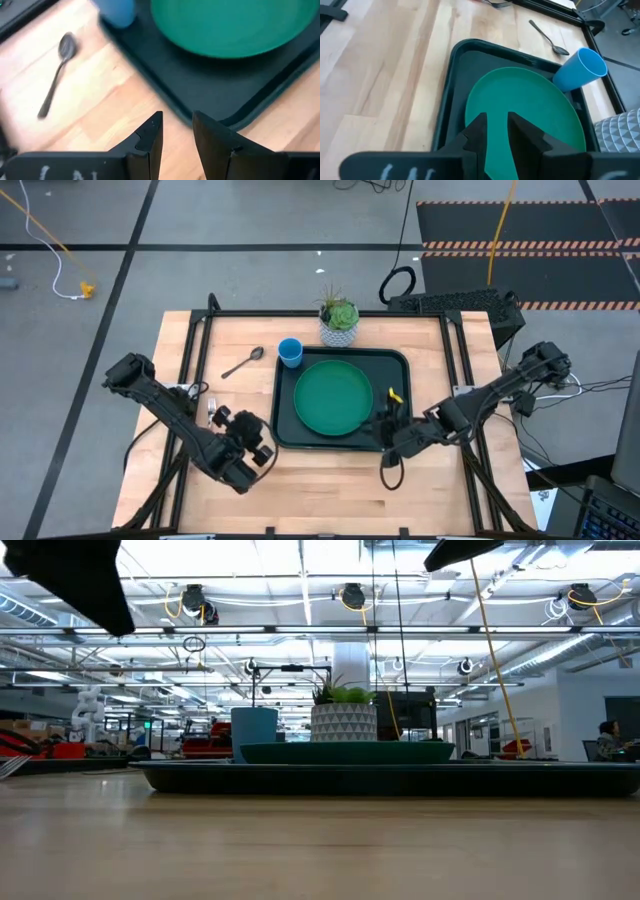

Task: Pick and place plate/cup/fork/spoon on tray
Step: Put the pink fork to the right side of the green plate on the black serving tray

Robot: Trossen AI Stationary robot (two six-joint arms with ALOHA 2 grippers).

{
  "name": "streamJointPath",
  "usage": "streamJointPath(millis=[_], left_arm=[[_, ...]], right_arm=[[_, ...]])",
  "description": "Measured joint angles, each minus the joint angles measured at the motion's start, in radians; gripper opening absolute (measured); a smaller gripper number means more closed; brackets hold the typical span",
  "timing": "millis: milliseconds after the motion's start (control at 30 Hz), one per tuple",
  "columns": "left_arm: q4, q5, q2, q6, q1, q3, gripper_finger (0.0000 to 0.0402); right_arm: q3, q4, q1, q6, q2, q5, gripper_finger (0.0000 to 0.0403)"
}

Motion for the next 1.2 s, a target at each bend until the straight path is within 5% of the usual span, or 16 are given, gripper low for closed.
streamJointPath(millis=[500, 900, 1200], left_arm=[[-0.204, 0.248, 0.0, -0.429, 0.0, -0.011, 0.0111], [-0.185, 0.559, 0.001, -0.521, 0.003, -0.224, 0.0119], [-0.108, 0.679, 0.001, -0.552, 0.018, -0.361, 0.0159]], right_arm=[[0.0, -0.002, 0.038, -0.007, 0.0, -0.001, 0.0068], [0.0, 0.0, 0.044, -0.008, 0.0, -0.001, 0.0068], [0.0, 0.003, 0.043, -0.008, 0.0, -0.001, 0.0068]])
